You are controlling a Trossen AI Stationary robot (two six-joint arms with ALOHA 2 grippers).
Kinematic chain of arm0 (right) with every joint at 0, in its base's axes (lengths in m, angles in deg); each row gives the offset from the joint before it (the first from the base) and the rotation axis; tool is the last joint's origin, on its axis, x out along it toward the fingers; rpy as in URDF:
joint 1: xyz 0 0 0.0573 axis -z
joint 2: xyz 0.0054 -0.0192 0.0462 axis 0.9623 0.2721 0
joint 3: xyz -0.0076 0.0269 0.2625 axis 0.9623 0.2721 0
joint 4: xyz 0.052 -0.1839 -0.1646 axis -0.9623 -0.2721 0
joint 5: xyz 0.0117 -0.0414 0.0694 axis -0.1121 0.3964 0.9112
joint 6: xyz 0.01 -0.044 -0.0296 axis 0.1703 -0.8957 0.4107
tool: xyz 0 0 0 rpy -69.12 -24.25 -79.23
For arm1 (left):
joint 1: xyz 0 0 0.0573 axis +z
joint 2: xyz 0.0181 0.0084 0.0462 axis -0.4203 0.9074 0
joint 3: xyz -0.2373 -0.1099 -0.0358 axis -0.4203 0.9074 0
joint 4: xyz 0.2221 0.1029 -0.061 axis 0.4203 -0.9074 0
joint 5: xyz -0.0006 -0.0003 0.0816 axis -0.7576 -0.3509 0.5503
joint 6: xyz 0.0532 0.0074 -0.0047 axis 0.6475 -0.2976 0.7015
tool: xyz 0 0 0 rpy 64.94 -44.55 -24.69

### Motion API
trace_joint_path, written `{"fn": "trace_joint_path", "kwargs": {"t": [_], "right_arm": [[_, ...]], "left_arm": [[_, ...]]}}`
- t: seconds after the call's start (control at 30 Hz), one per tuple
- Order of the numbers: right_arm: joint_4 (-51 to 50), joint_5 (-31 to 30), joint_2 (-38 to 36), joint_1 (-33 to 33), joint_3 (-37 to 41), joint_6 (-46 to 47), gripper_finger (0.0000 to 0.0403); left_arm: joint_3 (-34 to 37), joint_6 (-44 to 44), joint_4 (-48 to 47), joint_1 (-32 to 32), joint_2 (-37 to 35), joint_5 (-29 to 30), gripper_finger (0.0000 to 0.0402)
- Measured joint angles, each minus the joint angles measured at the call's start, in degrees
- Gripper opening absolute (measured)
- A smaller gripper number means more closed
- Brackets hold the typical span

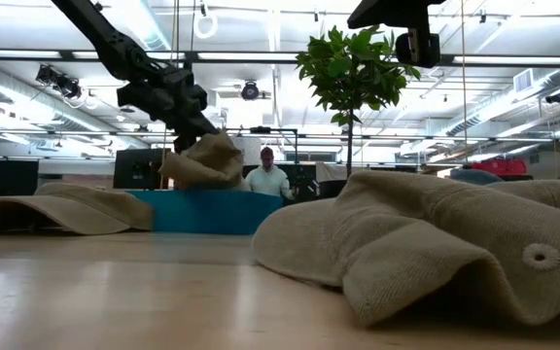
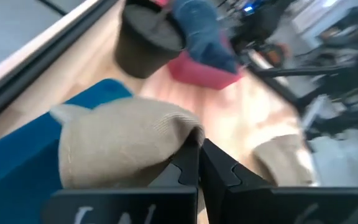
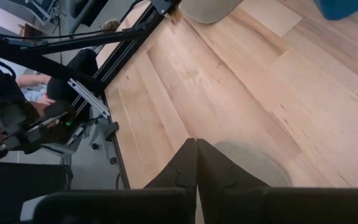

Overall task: Pick & Place hat
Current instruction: Put the middle brown cap into the blue bin

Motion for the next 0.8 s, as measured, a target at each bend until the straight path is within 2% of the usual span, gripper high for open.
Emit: {"fn": "trace_joint_path", "kwargs": {"t": [0.4, 0.8], "right_arm": [[-0.01, -1.01, 0.00, 0.01, 0.00, 0.39, 0.0006], [0.00, -1.01, 0.00, 0.01, 0.00, 0.39, 0.0006]], "left_arm": [[0.00, 2.68, -4.26, -0.91, 0.00, 19.88, 0.0005], [0.00, 8.46, -12.18, -0.91, 0.00, 19.03, 0.0006]]}}
